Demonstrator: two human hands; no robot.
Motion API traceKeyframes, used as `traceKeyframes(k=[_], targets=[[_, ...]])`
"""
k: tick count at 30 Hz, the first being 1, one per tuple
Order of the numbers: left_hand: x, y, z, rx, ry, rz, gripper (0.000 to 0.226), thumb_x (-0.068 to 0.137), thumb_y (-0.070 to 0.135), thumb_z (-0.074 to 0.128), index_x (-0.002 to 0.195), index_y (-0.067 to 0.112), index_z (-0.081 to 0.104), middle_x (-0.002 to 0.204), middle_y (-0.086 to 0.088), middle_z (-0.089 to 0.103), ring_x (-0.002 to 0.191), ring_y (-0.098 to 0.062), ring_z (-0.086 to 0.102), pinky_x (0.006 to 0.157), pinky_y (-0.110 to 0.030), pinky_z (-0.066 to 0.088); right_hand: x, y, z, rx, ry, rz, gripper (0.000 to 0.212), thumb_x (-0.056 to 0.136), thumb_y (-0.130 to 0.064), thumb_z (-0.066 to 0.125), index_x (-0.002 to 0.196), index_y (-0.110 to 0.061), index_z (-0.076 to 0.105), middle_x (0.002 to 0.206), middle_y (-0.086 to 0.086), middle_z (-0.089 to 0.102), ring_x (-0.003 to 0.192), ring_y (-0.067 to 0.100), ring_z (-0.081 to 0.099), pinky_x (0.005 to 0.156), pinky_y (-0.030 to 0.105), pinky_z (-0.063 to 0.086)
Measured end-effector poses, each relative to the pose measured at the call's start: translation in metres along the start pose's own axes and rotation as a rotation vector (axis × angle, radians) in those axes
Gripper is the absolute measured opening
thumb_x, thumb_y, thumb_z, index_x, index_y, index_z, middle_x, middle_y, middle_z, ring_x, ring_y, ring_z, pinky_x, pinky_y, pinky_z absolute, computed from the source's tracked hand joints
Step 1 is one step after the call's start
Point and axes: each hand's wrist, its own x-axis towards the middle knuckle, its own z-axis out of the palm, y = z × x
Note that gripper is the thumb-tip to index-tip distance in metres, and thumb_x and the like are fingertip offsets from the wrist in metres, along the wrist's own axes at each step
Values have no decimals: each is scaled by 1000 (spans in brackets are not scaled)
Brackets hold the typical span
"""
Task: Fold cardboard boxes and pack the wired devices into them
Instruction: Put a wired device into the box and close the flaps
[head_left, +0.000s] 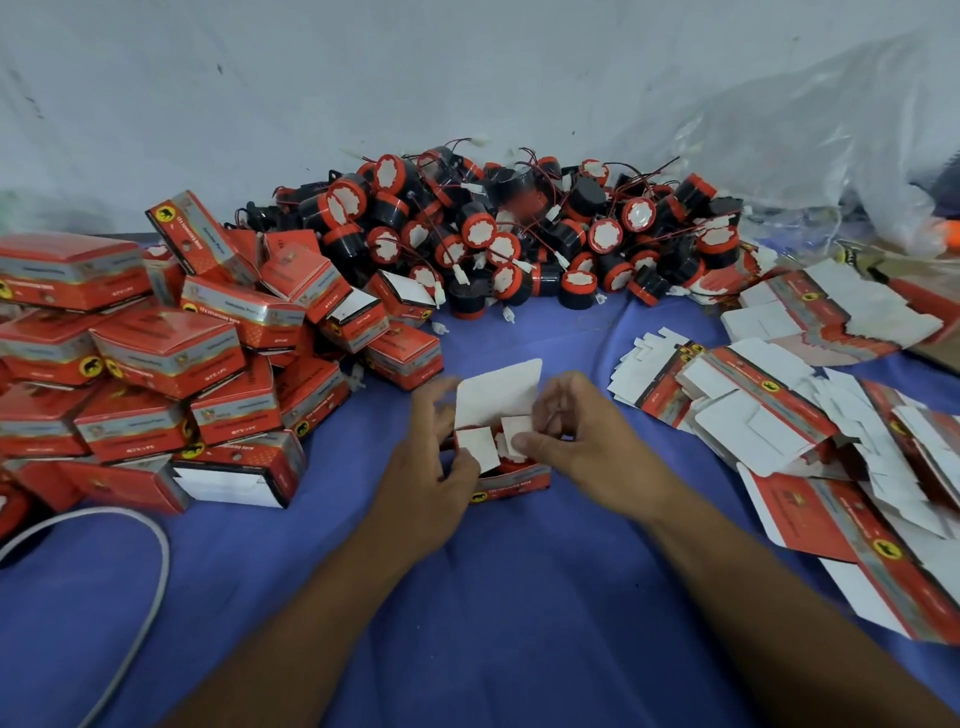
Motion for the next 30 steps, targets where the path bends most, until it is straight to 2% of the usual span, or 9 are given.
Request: traceKeyframes(k=[3, 6, 8, 11, 15, 20, 23, 26, 30], targets=[[-1, -3, -3, 101, -45, 22, 38, 96, -1, 50, 121, 25, 62, 121, 19, 64, 113, -8, 61, 84, -28, 56, 0, 0, -1, -22, -9, -91, 61, 86, -6, 77, 131, -30, 44, 120, -2, 49, 84, 13, 53, 69, 26, 51], [-2, -3, -4, 74, -67, -20, 32, 96, 3, 54, 123, 17, 63, 133, 17, 58, 123, 0, 55, 94, -21, 52, -1, 4, -8, -177, -157, -249, 41, 91, -1, 69, 129, -16, 65, 129, 4, 56, 113, 12, 58, 88, 30, 53], [-4, -3, -7, 92, -126, -18, 41, 91, 18, 55, 131, 17, 57, 136, 16, 55, 123, 2, 53, 95, -18, 48, -2, 6, -12, -200, -270, -208, 42, 94, -12, 69, 135, -14, 62, 128, -2, 59, 120, 12, 57, 99, 33, 50], [-4, -3, -8, 106, -183, -8, 46, 90, 34, 59, 133, 22, 53, 139, 20, 51, 122, 3, 53, 91, -15, 48, -5, 6, -13, -228, -345, -165, 54, 94, -37, 68, 144, -22, 53, 128, -13, 57, 122, 9, 56, 101, 28, 48], [-3, -5, -9, 154, -166, 30, 42, 90, 41, 63, 130, 37, 50, 131, 30, 52, 118, 2, 55, 90, -17, 50, -5, 3, -10, -178, -246, -287, 46, 90, -27, 76, 133, -20, 61, 120, -7, 61, 114, 19, 61, 92, 36, 55], [0, -10, -10, 191, -89, 89, 37, 93, 39, 60, 126, 24, 60, 130, 15, 59, 118, -3, 58, 94, -22, 51, -2, 1, -8, -269, -158, -415, 35, 94, -23, 71, 124, -7, 67, 114, -2, 68, 107, 17, 65, 91, 40, 54], [1, -8, -11, 217, -35, 133, 33, 93, 41, 59, 121, 26, 65, 126, 18, 61, 118, 4, 56, 95, -14, 47, -1, 4, -6, -292, -155, -460, 31, 97, -20, 66, 125, -6, 69, 122, 1, 69, 114, 13, 64, 97, 35, 53], [1, -8, -10, 247, -16, 148, 33, 93, 34, 60, 121, 18, 69, 125, 22, 60, 119, 10, 53, 95, -7, 42, -1, 5, -5, -290, -129, -477, 30, 99, -20, 62, 126, -8, 69, 127, 3, 68, 119, 7, 61, 101, 25, 50], [1, -8, -12, 271, -14, 154, 30, 95, 27, 59, 122, 18, 69, 126, 17, 62, 120, 12, 53, 95, -7, 42, -1, 3, -2, -258, -119, -476, 29, 101, -23, 59, 123, -7, 71, 123, 1, 70, 115, 8, 64, 97, 30, 53]])
